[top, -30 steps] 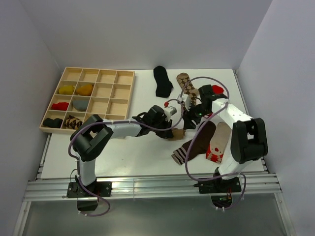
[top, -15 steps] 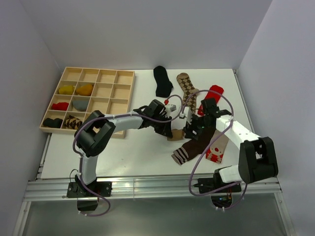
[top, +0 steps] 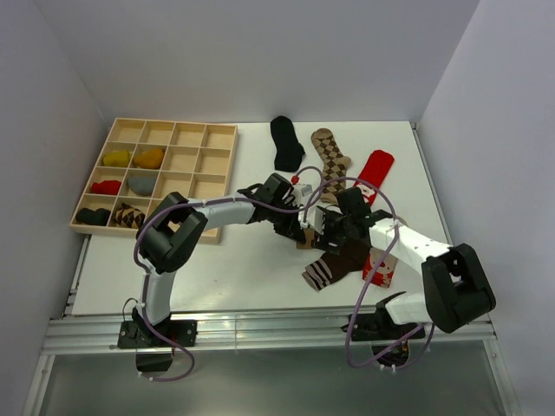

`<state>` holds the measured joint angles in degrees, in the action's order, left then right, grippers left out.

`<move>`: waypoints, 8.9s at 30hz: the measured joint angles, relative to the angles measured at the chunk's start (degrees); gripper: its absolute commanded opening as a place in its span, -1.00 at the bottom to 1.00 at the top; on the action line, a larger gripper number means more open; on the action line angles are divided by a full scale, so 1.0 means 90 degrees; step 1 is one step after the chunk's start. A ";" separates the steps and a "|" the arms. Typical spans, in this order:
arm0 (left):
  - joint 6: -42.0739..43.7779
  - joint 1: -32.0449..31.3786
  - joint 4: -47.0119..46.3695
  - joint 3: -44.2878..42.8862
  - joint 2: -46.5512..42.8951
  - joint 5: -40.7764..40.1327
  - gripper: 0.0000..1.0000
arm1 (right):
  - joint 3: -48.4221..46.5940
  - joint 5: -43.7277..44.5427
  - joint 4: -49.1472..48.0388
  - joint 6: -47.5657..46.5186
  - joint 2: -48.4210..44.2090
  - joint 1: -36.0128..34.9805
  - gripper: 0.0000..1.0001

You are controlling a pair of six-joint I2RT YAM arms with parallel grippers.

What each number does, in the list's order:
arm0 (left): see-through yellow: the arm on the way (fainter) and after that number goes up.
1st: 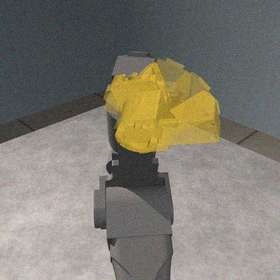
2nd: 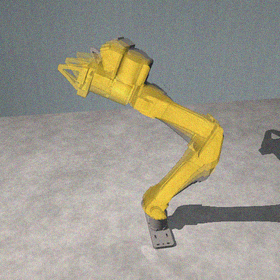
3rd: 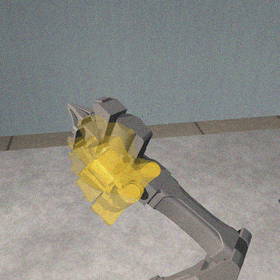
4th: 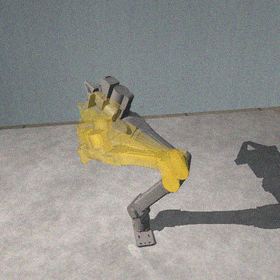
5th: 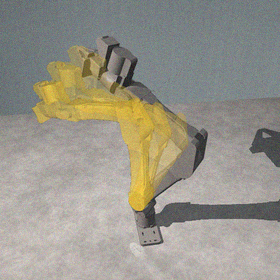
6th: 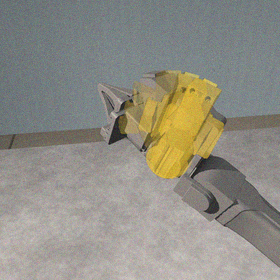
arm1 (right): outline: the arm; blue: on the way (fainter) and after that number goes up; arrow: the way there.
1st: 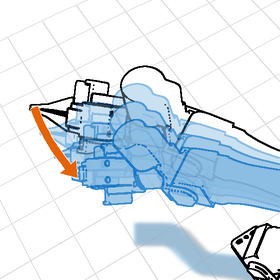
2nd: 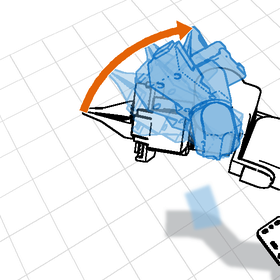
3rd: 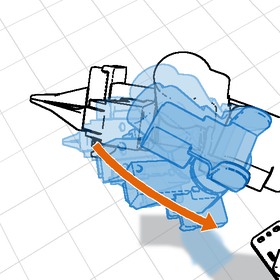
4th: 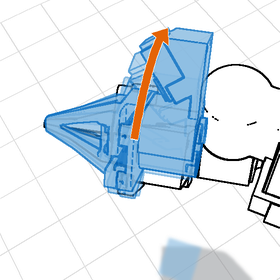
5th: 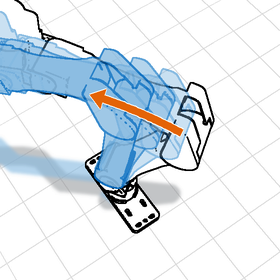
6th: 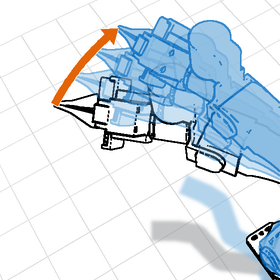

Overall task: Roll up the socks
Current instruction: Roll the sock at the center of the board, then pick up the sock at the center of the board, then place the sock in the storage box, then move the sock to the center of the board.

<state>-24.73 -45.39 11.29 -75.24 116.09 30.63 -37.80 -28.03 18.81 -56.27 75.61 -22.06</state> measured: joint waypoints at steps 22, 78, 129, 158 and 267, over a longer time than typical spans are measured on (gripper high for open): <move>-0.0614 0.0313 -0.0493 0.0253 0.0102 0.0600 -0.52 | -0.1195 0.0335 0.0780 0.0095 0.1622 -0.0143 -0.72; 0.4986 -0.2436 -0.4510 0.2205 -0.0279 -0.6431 0.13 | -0.5151 -0.0036 0.5110 -0.0015 0.4753 0.0274 -0.76; 0.1950 -0.1098 -0.2334 0.2178 -0.1698 -0.4952 -1.00 | -0.5739 -0.1518 0.4760 0.1681 0.3072 0.2273 0.23; 0.1625 0.2375 -0.0260 0.1353 -0.3621 -0.8871 -0.99 | -0.5557 -0.1073 0.3730 0.2511 0.2416 0.2290 0.21; 0.0109 0.2263 0.1702 -0.0279 -0.3179 -0.4466 0.06 | -0.1773 0.1328 0.3225 0.1858 0.1003 0.2227 0.25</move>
<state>-23.75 -25.02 26.61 -77.76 87.48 -9.56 -53.76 -16.08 47.83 -39.55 84.64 -2.02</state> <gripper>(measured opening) 0.528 0.623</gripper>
